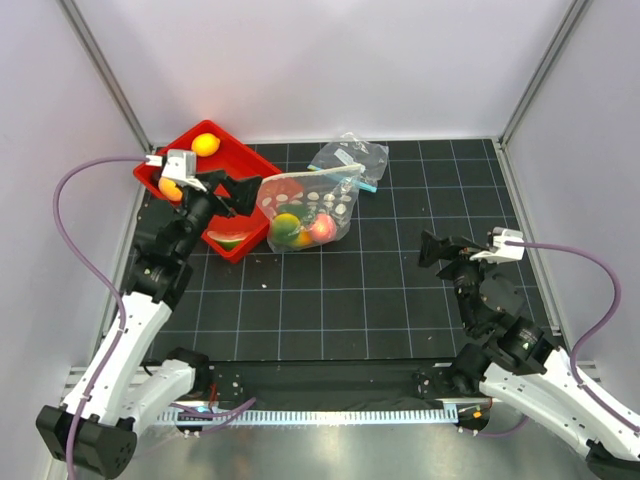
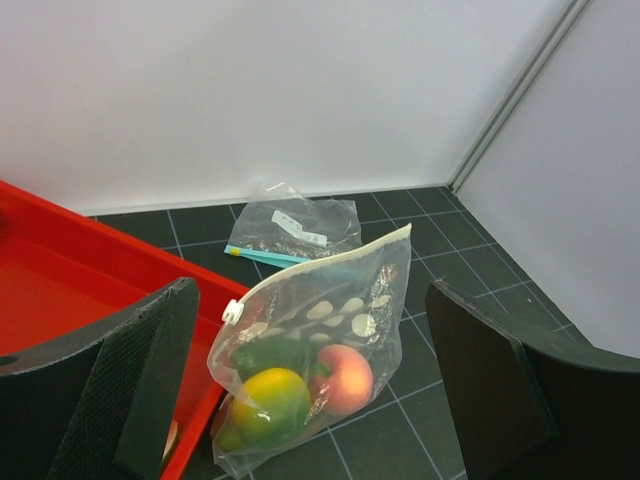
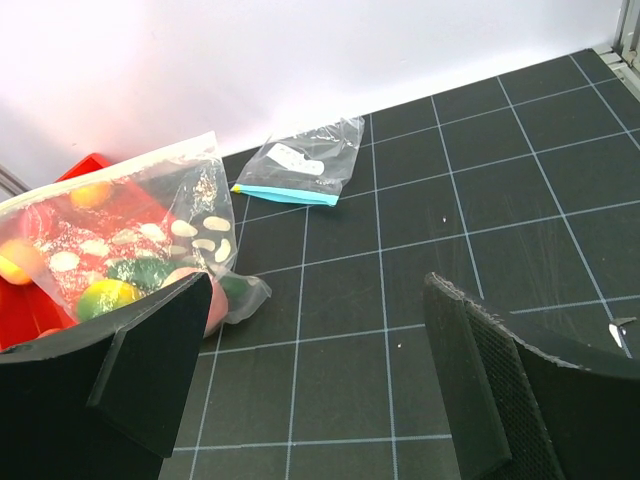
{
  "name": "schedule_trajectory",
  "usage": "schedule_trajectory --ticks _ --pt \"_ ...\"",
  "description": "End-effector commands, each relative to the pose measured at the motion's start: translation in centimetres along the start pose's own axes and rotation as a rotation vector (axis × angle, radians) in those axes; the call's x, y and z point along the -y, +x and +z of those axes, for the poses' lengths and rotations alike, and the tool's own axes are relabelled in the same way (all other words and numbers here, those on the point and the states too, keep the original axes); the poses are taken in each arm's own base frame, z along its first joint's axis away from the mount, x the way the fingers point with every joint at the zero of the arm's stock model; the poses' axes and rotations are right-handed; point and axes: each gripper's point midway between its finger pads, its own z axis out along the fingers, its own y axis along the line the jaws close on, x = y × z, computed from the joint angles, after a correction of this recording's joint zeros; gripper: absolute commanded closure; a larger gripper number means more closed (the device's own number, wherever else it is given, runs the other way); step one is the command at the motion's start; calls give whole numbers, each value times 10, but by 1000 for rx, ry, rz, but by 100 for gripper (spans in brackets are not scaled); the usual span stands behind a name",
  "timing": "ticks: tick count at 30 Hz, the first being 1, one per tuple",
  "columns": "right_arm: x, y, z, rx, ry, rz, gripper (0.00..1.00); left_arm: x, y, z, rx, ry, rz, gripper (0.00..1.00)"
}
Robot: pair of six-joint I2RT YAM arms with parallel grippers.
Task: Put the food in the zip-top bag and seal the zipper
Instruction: Reset both arms
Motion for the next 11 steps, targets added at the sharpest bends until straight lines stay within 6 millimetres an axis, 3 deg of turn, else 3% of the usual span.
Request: schedule_trajectory --ticks 1,8,11 --pt "-1 -14 2 54 12 48 6 14 -27 3 63 55 2 1" --pt "-2 -13 6 61 28 71 7 14 -21 8 38 58 -1 1" --pt "-6 -10 8 40 17 53 3 13 -17 10 24 58 -3 0"
